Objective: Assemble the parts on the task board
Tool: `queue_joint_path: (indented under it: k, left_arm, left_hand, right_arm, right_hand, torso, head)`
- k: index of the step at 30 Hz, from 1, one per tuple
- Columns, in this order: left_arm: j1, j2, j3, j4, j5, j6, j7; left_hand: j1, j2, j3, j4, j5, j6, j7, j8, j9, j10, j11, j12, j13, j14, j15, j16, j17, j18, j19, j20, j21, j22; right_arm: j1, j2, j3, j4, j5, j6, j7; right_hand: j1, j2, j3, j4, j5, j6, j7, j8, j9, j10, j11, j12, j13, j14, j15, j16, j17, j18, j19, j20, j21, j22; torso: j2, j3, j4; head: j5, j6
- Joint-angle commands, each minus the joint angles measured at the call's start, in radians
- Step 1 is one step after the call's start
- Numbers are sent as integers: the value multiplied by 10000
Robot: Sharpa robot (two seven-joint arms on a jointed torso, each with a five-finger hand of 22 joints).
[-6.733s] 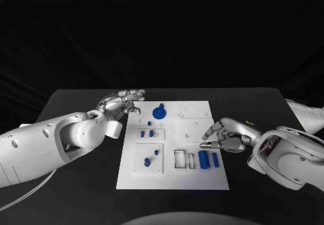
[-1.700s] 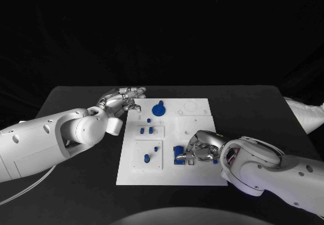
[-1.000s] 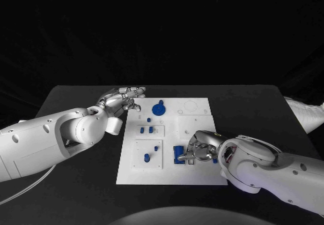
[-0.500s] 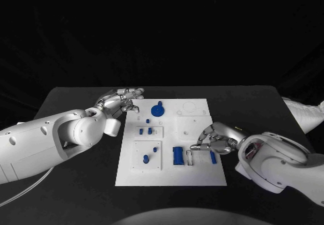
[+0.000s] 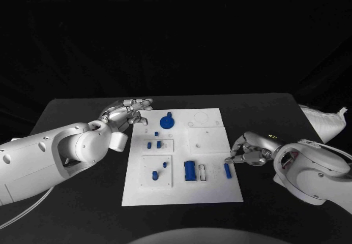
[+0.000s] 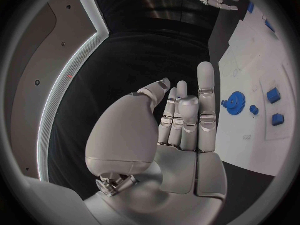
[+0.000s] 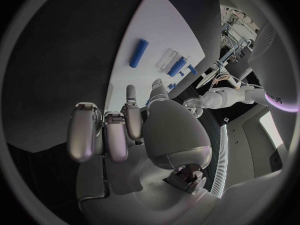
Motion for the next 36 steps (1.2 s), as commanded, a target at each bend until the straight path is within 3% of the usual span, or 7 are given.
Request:
queue_joint_path:
  k: [1,14,26,32,34,36]
  left_arm:
    - [4,27,3,7,-36,200,52]
    - [4,10,2,13,-36,240,44]
    - [3,0,2,16,-36,245,38]
    - [3,0,2,18,-36,250,36]
    - [3,-1,2,15,-36,251,34]
    - [3,-5,2,14,-36,251,32]
  left_hand:
    - [-68,-6,38,42,12,-74,-3,26,-14,-76,-18,34,-4,-52,-1,-35,-16,175,-42,50,-44,-12]
    - [-68,-6,38,42,12,-74,-3,26,-14,-76,-18,34,-4,-52,-1,-35,-16,175,-42,50,-44,-12]
    - [-68,-6,38,42,12,-74,-3,26,-14,-76,-18,34,-4,-52,-1,-35,-16,175,-42,50,-44,-12]
    - [-68,-6,38,42,12,-74,-3,26,-14,-76,-18,34,-4,-52,-1,-35,-16,175,-42,50,-44,-12]
    - [-68,-6,38,42,12,-74,-3,26,-14,-76,-18,34,-4,-52,-1,-35,-16,175,-42,50,-44,-12]
    - [-68,-6,38,42,12,-74,-3,26,-14,-76,-18,34,-4,-52,-1,-35,-16,175,-42,50,-44,-12]
  right_arm:
    - [-98,32,-26,-37,-1106,910,-698]
    - [-546,403,-56,-195,-1266,1253,-714]
    - [-623,639,-58,-224,-1527,1089,-647]
    - [-652,756,-58,-277,-1832,1448,-855]
    - [-667,811,-58,-297,-2024,1707,-994]
    - [-682,874,-58,-322,-2173,1893,-1078]
  right_hand:
    - [139,126,-15,26,-60,18,9,-64,-15,85,7,35,-984,861,79,29,1752,-115,1,54,40,23]
    - [54,144,9,105,-67,-56,38,-200,-83,41,27,-109,-1063,857,95,16,1735,-114,1,70,41,26]
    - [132,175,76,71,-40,-5,31,-235,-116,76,25,-33,-1010,866,97,39,1773,-121,17,76,68,71]
    - [324,173,188,-52,-52,22,42,-325,-182,68,29,-64,-1017,864,98,31,1761,-118,13,78,61,61]
    - [556,191,336,-202,-337,10,60,-422,-248,49,41,-109,-1035,860,101,20,1748,-113,3,79,45,42]
    - [835,242,627,-363,-1008,44,64,-526,-328,33,43,-142,-1042,858,113,14,1742,-111,-1,71,36,36]
  torso:
    - [1,-1,22]
    - [9,-4,21]
    - [5,-7,22]
    - [7,-3,25]
    - [7,7,22]
    - [10,5,24]
  head:
    - [-38,9]
    - [-3,-38]
    - [16,-76]
    - [32,-111]
    - [49,-133]
    - [42,-149]
